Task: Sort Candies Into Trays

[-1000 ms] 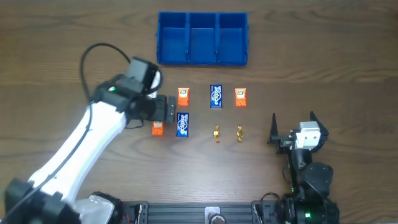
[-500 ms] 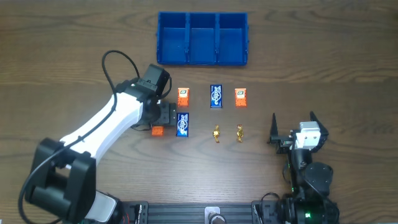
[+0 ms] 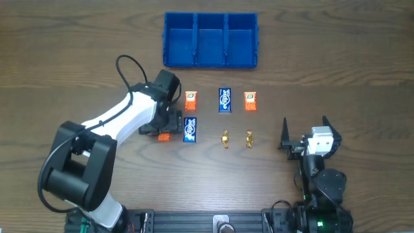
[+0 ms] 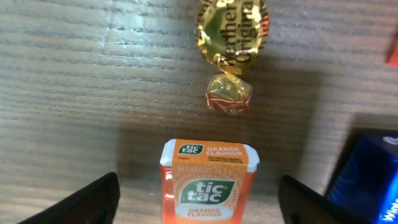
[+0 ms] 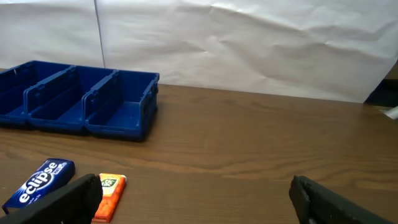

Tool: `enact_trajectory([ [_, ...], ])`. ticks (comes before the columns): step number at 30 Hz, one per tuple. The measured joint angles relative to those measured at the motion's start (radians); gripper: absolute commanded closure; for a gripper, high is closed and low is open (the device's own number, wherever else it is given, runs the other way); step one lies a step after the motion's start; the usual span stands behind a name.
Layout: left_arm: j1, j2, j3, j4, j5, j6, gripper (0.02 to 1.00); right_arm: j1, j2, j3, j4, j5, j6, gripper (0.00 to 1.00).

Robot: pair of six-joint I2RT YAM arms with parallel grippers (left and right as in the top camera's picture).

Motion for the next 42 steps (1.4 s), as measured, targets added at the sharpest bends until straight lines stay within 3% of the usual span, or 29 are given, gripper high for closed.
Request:
enact_trajectory([
  [9, 0.000, -0.004, -0.021, 0.031, 0.002, -0.004, 0.621, 0.000, 0.000, 0.000, 0.000, 0.000, 0.000, 0.003],
  [13, 0.000, -0.006, -0.024, 0.036, 0.000, -0.009, 0.711, 0.000, 0.000, 0.000, 0.000, 0.000, 0.000, 0.003],
  [23, 0.000, -0.058, 0.061, -0.034, -0.006, -0.024, 0.724, 0.000, 0.000, 0.000, 0.000, 0.000, 0.000, 0.003],
  [31, 0.009, -0.027, 0.674, -0.243, -0.070, -0.017, 0.726, 0.000, 0.000, 0.000, 0.000, 0.000, 0.000, 0.003],
  [37, 0.042, 0.259, 1.184, -0.394, -0.089, 0.017, 0.706, 0.000, 0.000, 0.000, 0.000, 0.000, 0.000, 0.003],
  [42, 0.071, 0.474, 1.361, -0.399, -0.084, 0.049, 0.713, 0.000, 0.000, 0.000, 0.000, 0.000, 0.000, 0.003],
])
